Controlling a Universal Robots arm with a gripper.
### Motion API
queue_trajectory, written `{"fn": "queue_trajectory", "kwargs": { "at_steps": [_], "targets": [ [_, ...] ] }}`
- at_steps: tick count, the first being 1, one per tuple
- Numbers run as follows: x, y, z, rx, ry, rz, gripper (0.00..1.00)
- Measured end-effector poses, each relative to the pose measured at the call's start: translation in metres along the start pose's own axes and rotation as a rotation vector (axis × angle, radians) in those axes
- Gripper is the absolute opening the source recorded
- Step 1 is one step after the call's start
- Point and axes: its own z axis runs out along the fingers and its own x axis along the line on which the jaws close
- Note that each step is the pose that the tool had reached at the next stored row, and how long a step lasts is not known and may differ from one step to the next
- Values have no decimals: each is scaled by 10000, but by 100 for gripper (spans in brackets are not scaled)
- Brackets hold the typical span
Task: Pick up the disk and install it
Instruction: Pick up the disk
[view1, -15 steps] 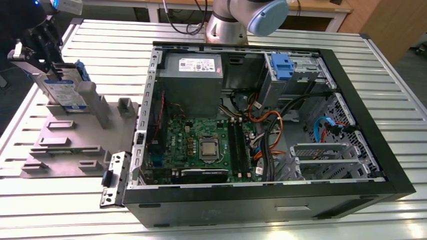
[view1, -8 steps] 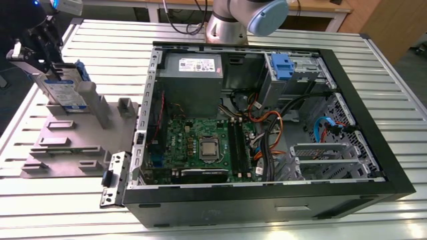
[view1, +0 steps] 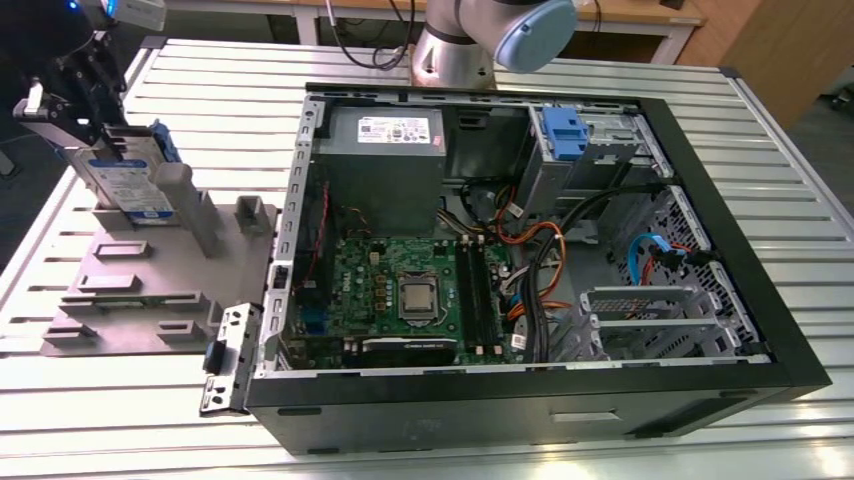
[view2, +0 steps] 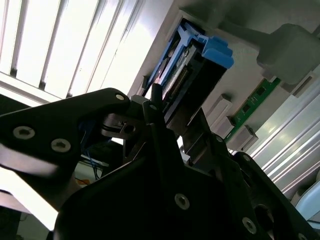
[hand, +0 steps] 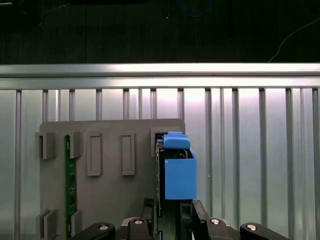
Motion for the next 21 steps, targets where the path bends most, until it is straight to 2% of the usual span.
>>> {"fn": "queue_trajectory", "kwargs": {
  "at_steps": [10, 11, 21],
  "targets": [
    [-5, 0, 0, -1, 1, 0, 41],
    [-6, 0, 0, -1, 1, 0, 35],
    [-14, 0, 0, 0, 0, 1, 35]
  ]
}}
